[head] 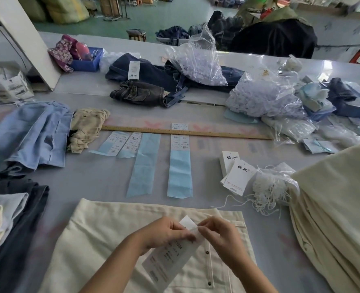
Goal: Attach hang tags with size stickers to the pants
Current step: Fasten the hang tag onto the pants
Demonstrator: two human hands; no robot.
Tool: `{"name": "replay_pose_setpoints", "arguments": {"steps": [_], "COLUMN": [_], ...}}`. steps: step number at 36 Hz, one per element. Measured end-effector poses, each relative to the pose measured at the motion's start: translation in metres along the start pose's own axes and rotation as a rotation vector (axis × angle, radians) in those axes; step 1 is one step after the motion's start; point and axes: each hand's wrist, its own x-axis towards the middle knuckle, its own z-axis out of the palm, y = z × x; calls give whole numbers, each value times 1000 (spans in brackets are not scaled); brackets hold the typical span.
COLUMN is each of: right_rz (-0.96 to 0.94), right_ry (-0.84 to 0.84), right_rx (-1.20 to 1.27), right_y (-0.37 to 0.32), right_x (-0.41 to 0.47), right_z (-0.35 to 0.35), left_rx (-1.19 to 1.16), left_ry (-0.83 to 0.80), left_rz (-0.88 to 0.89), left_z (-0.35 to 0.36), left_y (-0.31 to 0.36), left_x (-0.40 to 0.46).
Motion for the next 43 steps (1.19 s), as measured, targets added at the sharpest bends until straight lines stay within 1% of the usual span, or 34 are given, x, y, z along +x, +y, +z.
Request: {"name": "replay_pose_setpoints", "arguments": {"steps": [2,3,5,7,12,15,19,22,24,26,30,32,34,38,43], "right_rz": [90,141,252,330,264,262,335,317,287,265,287,279,257,229,241], "right_ry": [-8,-39,-149,-255,-402,-506,-467,-476,-450,-371,-221,-183,-182,-226,-256], "right_rx": [110,171,317,372,135,111,21,-1,31,111,367,440,485,527,597], "right_y": [-1,-2,-3,-4,-8,-14,-12,-11,-9,-5,4,6,4,-3,-6], "right_x": [-2,-3,-6,-8,-5,-5,-3,-3,-3,-3,-2,-3,-4,-6,-6], "right_z": [-5,-7,-9,-11,-14,-14,-12,-14,-18,-23,-31,-31,-27,-18,-14], "left_rx": [-9,15,104,189,410,533,612,641,619,537,245,122,55,3,-3], "left_ry": [32,44,49,44,46,50,79,70,65,80,113,107,87,50,66], "left_rz": [8,23,53,67,89,114,137,135,137,157,255,293,329,364,383], "left_z": [-1,-1,-1,1,6,7,10,10,7,4,3,5,8,12,12], "left_y": [-4,-5,-5,-3,4,7,12,14,12,10,4,3,4,6,7], "left_x": [0,0,0,1,2,2,2,-1,-3,-7,-17,-22,-24,-25,-26]}}
